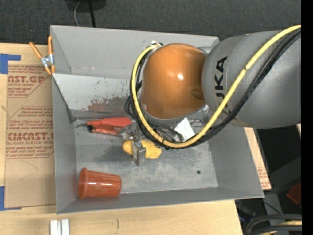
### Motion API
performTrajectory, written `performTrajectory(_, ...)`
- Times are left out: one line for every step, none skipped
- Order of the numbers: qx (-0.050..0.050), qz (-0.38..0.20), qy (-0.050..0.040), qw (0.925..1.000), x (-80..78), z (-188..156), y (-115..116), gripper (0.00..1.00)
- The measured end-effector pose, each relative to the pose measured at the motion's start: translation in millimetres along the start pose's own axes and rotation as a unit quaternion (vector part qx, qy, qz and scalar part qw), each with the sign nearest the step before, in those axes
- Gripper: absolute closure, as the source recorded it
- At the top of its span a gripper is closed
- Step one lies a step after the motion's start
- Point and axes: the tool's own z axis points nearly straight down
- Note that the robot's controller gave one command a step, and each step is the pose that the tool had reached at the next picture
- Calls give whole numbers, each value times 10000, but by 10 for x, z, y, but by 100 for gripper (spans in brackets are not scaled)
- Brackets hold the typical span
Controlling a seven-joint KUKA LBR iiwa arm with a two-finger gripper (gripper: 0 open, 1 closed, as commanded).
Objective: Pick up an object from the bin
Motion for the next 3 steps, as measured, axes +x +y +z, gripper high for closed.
performTrajectory(-2, 0, 21, 10000, 10, 16, 1, 0)
performTrajectory(-3, 0, 21, 10000, 10, 16, 1, 0)
performTrajectory(-5, -162, 20, 9999, 256, -112, -315, 0)
